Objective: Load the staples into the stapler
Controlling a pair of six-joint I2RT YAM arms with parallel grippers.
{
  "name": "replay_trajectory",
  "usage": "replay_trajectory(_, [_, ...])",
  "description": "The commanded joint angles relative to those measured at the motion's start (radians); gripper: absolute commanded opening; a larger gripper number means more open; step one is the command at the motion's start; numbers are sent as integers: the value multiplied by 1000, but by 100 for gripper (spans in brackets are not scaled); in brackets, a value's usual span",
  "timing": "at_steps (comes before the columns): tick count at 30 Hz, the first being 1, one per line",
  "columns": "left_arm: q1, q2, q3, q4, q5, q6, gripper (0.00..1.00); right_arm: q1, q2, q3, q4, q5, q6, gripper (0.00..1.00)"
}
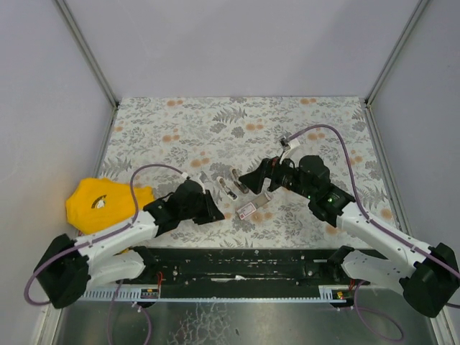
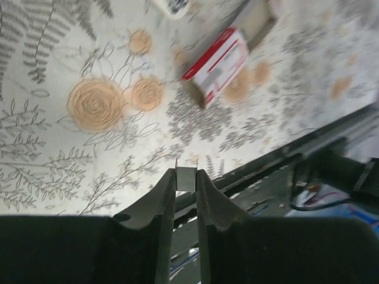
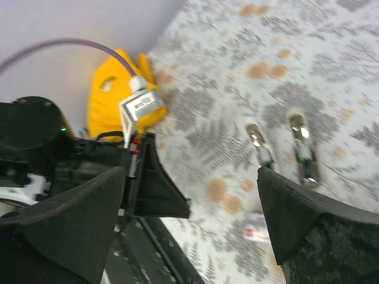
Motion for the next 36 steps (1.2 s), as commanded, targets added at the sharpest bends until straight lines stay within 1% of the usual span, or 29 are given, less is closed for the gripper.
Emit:
replay_trajectory(1, [-85,114,108,-171,-205,25,7,-5,-25,2,-171,109,-194,99])
replay_trajectory(5, [-120,221,149,-179,-249,16,7,-5,-36,-24,-184,121,-195,99])
replay_trajectory(9, [-136,322,181,-179,-285,17,7,-5,-51,-59,-168,127,-157,100])
replay_trajectory(17, [-166,445,223,-149,-283,12,9,-5,-28,-58,-234,163,-129,100])
replay_trajectory(21, [-171,471,222,-133,-272,8,14,-5,-23,-59,-247,174,-131,100])
replay_trajectory(29, [-173,496,214,-125,-248,8,30,-5,-5,-65,-254,162,-115,99])
replay_trajectory(33, [-178,480,190,-96,-222,-5,33,-5,5,-63,-253,151,-111,100])
replay_trajectory(36, [-181,467,166,-45,-192,-16,35,-4,17,-59,-253,148,-111,100])
